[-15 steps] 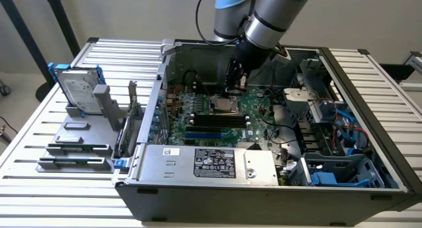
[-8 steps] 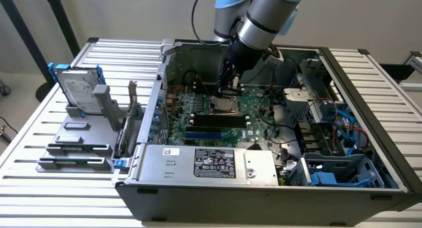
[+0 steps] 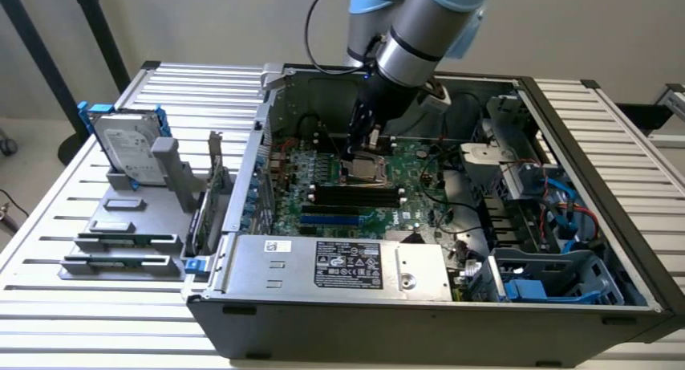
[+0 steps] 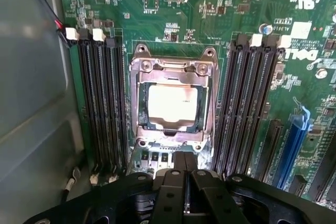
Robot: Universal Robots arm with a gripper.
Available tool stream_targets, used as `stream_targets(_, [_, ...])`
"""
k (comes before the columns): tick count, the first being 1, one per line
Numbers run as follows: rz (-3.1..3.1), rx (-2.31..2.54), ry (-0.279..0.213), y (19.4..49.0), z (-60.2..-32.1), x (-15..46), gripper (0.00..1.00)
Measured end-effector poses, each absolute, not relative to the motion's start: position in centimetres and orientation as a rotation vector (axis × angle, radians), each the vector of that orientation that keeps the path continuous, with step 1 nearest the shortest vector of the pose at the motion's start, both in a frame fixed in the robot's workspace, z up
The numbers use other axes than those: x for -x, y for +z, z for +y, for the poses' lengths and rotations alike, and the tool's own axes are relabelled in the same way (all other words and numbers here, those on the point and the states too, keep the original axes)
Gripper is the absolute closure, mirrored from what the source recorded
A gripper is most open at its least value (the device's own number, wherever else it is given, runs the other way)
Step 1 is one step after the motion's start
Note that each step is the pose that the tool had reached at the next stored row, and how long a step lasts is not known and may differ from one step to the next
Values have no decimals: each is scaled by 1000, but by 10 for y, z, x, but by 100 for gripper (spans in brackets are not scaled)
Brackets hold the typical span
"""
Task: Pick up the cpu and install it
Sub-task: 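Close the cpu cover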
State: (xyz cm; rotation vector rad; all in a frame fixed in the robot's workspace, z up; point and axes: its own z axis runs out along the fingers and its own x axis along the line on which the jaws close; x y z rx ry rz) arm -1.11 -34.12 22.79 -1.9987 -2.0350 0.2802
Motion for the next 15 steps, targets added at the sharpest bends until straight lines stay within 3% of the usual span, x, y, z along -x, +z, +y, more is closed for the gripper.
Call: stream_targets(15, [-2022, 1969, 227, 208, -341, 14, 89])
